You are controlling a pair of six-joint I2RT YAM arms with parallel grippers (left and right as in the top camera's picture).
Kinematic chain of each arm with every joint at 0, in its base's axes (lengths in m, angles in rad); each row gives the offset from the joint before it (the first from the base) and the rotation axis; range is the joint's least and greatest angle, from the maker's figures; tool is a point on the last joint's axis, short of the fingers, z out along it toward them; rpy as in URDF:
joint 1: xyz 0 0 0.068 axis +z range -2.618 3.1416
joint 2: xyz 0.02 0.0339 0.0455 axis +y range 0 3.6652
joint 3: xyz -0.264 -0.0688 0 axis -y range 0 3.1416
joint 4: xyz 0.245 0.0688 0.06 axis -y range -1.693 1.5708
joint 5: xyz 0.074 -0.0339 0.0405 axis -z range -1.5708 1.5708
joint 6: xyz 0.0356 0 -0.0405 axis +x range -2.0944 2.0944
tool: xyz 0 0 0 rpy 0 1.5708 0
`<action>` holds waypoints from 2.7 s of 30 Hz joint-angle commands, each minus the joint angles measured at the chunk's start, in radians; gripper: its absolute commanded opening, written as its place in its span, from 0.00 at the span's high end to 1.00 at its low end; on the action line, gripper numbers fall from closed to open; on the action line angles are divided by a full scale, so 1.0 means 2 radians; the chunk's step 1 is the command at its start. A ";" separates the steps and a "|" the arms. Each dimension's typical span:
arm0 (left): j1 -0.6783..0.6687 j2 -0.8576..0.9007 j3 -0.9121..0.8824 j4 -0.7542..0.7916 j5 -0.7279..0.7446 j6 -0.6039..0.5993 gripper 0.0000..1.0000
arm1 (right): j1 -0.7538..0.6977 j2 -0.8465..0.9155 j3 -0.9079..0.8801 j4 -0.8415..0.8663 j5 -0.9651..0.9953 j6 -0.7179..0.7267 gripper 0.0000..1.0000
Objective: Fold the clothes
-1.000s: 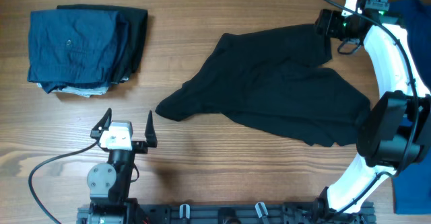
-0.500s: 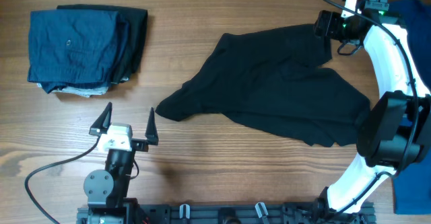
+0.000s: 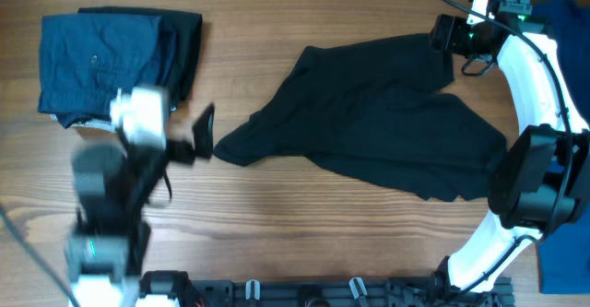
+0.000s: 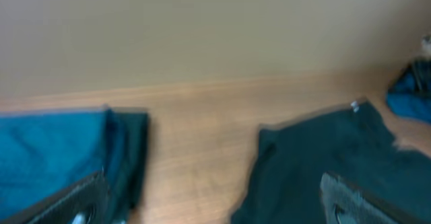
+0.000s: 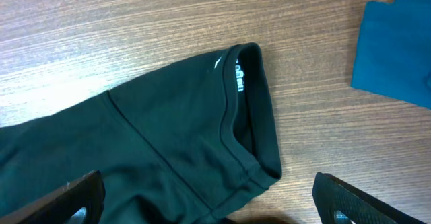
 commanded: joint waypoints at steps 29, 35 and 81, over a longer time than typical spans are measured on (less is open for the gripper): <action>-0.089 0.678 0.412 -0.068 0.039 0.026 0.01 | -0.002 -0.003 0.005 0.000 -0.008 0.005 0.00; -0.097 0.678 0.412 -0.133 0.030 0.025 0.00 | -0.002 -0.003 0.005 0.000 -0.008 0.005 0.00; -0.190 0.703 0.408 -0.150 -0.077 0.026 0.72 | -0.002 -0.003 0.005 0.000 -0.008 0.005 0.00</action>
